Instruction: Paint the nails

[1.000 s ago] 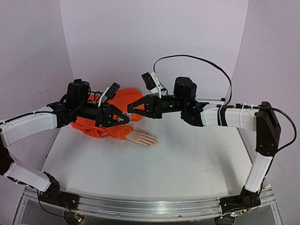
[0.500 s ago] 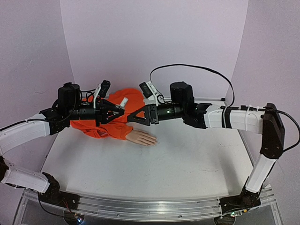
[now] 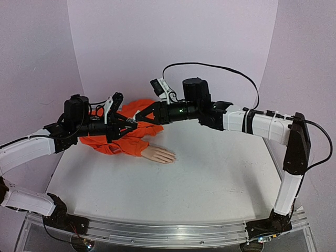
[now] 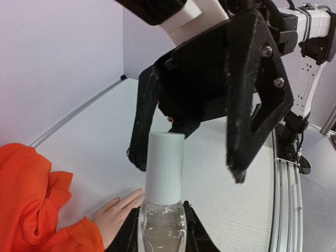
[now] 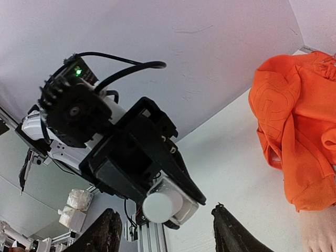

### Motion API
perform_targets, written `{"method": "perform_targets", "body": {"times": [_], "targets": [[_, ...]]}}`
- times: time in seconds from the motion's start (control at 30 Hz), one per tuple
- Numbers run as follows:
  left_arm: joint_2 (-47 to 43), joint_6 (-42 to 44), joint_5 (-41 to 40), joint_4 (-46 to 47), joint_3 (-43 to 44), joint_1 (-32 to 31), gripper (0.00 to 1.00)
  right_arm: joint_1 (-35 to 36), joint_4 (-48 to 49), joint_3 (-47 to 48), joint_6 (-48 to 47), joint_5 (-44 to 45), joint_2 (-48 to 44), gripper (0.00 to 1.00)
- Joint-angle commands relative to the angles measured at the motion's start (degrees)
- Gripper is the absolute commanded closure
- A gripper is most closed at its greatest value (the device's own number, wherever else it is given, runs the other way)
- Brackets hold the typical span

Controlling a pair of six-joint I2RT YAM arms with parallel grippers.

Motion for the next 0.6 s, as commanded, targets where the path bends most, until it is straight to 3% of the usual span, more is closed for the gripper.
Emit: {"method": "perform_targets", "body": {"times": [0.0, 0.27, 0.57], "targets": [[-1.5, 1.6, -0.4, 0.9, 0.3, 0.0, 1.00, 0.4, -1.0, 4.6, 0.2, -0.5, 2.2, 0.45], [-0.6, 1.7, -0.4, 0.7, 0.4, -0.5, 1.00, 0.4, -1.8, 7.4, 0.3, -1.2, 4.2, 0.59], [-0.3, 1.9, -0.5, 0.5, 0.5, -0.8, 1.00, 0.3, -1.8, 8.0, 0.0, -0.7, 4.4, 0.64]]}}
